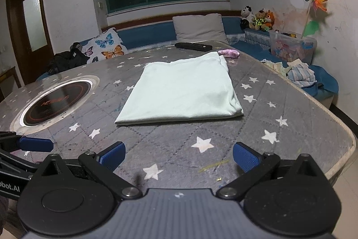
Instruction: Fold clothes
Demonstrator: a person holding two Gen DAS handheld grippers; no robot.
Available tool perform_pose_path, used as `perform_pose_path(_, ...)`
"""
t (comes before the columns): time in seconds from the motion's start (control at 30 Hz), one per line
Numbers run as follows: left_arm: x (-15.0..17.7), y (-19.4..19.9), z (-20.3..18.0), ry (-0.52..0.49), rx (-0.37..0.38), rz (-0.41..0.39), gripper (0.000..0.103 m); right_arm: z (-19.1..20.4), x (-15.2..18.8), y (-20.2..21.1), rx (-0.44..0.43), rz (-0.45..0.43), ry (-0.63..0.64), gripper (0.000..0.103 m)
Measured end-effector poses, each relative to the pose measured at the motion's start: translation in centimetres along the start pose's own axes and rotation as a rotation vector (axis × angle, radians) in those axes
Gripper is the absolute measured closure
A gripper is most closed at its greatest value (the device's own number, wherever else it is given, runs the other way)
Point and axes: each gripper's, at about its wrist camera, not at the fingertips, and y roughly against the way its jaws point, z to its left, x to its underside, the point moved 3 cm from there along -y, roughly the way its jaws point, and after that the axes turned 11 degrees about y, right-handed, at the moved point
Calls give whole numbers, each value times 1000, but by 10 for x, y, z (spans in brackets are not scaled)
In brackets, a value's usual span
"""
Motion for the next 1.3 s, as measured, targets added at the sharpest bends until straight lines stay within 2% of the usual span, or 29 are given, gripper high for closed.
perform_pose_path(1.3, 16, 17, -5, -2, -13, -11, 0, 10, 6, 16, -18, -2, -6, 0)
